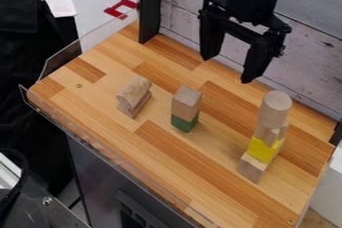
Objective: Put the cylinder on top the block
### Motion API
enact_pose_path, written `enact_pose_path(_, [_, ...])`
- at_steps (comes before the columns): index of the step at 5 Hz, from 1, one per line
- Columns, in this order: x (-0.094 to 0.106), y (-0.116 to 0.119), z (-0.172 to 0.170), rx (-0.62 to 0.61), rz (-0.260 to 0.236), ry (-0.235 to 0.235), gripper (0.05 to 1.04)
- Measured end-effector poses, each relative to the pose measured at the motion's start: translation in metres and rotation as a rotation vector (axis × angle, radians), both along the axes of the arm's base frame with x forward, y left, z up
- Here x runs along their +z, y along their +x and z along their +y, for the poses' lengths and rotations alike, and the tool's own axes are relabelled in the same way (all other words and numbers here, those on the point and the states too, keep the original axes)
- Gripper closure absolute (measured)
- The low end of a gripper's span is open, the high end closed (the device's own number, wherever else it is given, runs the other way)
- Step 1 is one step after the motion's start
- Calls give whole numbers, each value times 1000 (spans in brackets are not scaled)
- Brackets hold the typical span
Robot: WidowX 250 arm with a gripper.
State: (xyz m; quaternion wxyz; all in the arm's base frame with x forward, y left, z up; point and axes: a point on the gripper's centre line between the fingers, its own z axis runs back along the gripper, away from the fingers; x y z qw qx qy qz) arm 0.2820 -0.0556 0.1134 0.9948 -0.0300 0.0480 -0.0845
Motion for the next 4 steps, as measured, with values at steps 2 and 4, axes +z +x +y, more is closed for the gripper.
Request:
enact_pose_path(2, [-8,-3,-7,-17,42,-26,85])
enact_pose_path(4, [16,-11,-27,-63,-12,-53,85])
